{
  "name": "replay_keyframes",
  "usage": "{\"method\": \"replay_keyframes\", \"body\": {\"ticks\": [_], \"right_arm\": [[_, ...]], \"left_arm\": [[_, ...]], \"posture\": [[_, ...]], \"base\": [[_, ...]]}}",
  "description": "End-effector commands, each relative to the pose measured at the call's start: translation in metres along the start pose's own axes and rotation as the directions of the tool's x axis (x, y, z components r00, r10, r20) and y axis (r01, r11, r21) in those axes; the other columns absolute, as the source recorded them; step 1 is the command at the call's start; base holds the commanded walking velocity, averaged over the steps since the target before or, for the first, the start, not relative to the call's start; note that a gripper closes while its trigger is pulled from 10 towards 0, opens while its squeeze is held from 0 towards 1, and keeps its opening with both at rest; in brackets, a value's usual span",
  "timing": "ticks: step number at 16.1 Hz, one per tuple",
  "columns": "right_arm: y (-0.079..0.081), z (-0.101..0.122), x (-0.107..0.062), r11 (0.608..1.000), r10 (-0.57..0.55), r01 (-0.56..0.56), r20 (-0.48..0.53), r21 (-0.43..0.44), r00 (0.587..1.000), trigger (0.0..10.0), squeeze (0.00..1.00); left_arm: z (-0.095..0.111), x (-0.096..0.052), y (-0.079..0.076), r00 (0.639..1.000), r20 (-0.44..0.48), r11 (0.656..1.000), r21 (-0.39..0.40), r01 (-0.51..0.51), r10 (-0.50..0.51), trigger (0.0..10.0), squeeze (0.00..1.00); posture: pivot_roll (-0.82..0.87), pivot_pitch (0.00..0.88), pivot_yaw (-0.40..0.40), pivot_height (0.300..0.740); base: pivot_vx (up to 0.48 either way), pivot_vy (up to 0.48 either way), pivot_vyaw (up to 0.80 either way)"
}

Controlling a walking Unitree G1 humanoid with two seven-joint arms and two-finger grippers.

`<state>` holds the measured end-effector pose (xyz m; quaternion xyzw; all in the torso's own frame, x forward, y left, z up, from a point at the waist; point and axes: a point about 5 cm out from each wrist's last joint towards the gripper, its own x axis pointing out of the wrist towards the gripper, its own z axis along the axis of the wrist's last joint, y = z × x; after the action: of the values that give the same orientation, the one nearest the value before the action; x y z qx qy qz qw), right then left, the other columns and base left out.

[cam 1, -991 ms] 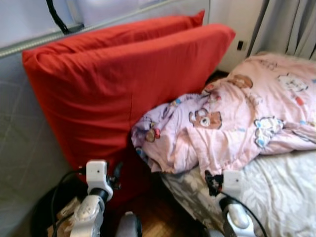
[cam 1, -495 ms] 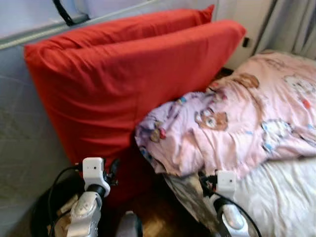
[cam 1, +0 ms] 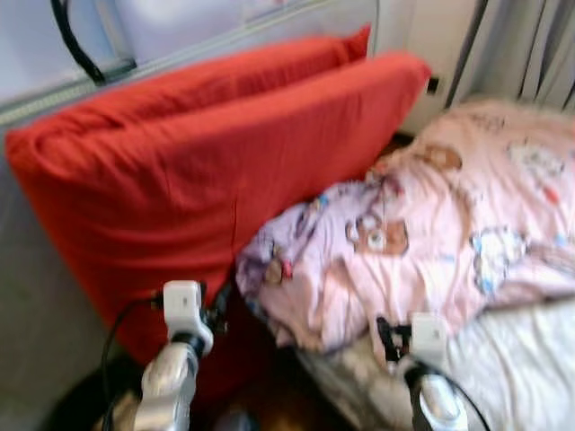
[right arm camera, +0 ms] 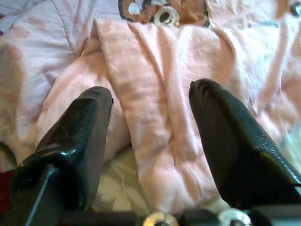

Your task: Clean up the room

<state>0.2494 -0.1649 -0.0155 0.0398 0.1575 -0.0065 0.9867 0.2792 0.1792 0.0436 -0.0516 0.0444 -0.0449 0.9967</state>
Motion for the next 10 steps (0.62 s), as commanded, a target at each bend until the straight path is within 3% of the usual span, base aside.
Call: {"method": "replay_keyframes", "body": {"ticks": [1, 5, 10], "right_arm": [[0.009, 0.001, 0.002, 1.0, 0.012, -0.012, 0.0, 0.006, 1.0, 10.0, 0.0], [-0.002, -0.003, 0.005, 0.999, -0.052, 0.052, -0.06, -0.005, 0.997, 10.0, 0.0], [0.006, -0.004, 0.014, 1.0, -0.009, 0.006, -0.131, -0.023, 0.991, 10.0, 0.0]], "left_arm": [[0.001, -0.002, 0.01, 1.0, -0.01, 1.0, 0.015, -0.022, 0.022, 10.0, 0.0], [0.002, -0.001, 0.008, 1.0, -0.003, 1.0, 0.013, -0.014, 0.014, 10.0, 0.0], [0.007, 0.001, 0.007, 1.0, 0.007, 1.0, 0.015, -0.01, 0.01, 10.0, 0.0]], "posture": [[-0.04, 0.036, 0.044, 0.632], [-0.04, 0.045, 0.049, 0.632], [-0.02, 0.082, 0.054, 0.632]], "base": [[0.322, 0.0, 0.0], [0.0, 0.0, 0.0], [0.0, 0.0, 0.0]]}}
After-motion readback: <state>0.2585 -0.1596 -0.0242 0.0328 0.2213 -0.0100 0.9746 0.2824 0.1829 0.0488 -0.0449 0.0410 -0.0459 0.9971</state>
